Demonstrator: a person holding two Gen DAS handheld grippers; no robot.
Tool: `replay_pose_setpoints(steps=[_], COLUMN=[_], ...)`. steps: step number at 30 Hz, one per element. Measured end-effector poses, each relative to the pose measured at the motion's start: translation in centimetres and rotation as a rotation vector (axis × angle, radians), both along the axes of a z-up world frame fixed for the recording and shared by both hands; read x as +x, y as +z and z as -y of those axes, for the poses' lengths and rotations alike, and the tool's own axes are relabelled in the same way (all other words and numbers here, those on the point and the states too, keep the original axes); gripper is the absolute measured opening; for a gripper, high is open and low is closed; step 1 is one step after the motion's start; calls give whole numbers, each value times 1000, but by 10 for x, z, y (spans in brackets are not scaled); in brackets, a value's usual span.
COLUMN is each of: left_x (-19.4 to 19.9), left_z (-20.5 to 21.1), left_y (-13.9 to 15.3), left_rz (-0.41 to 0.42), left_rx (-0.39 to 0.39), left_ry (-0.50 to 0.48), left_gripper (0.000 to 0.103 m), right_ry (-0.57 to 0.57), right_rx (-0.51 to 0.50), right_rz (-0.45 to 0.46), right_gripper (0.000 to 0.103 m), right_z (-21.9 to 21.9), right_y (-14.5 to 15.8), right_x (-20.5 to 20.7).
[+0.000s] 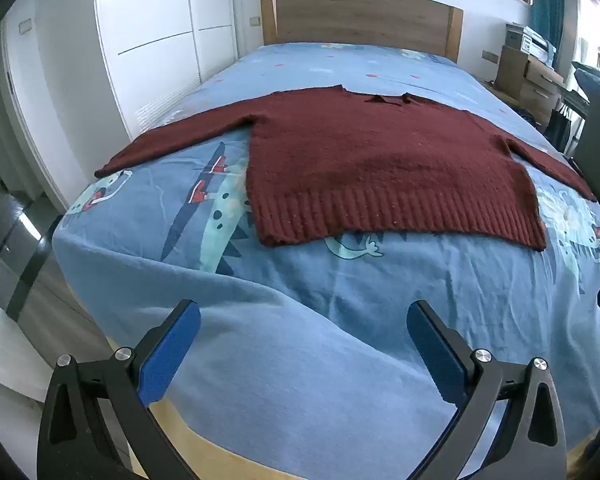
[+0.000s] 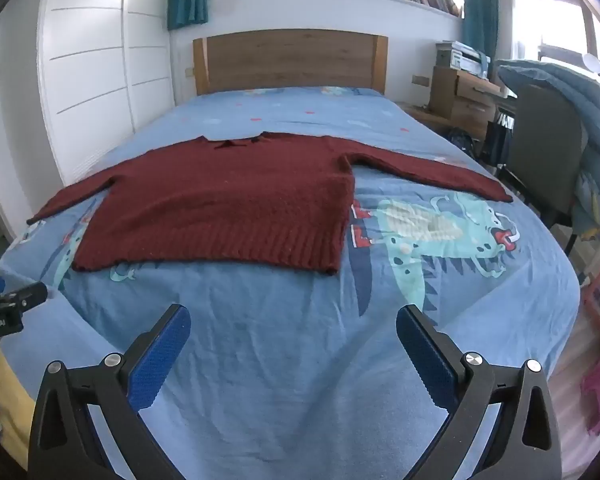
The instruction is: Fold small clothes
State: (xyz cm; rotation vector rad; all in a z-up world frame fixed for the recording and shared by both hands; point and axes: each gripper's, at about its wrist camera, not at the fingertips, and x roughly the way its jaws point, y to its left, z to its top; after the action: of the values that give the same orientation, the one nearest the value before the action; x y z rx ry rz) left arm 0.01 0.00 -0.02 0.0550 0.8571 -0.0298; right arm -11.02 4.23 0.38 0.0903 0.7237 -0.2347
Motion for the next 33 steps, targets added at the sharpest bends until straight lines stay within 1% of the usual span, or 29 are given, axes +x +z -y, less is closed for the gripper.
replay_pose_setpoints(steps=[3, 5, 6, 13, 21, 33], left_x=[0, -4, -2, -1, -7, -4], left_z=[1, 3, 0, 1, 9, 7], left_y=[-1, -3, -1, -1, -17, -16], left_rz=[-7, 6, -17, -23, -20, -35], left_rx=[-7, -9, -33, -33, -29, -41], left_ry=[4, 2, -1, 1, -5, -4], left_gripper=[102, 102, 102, 102, 102, 102], right_ry=[0, 3, 4, 1, -20, -31], right_rx=[20, 17, 14, 14, 41, 51], right_rz=[8, 7, 6, -3, -8, -13], right_gripper=[103, 103, 103, 103, 103, 103], right_z=[2, 2, 2, 5, 9, 12], right_y=[0, 1, 1, -2, -6, -8], right_x=[0, 0, 0, 0, -1, 0])
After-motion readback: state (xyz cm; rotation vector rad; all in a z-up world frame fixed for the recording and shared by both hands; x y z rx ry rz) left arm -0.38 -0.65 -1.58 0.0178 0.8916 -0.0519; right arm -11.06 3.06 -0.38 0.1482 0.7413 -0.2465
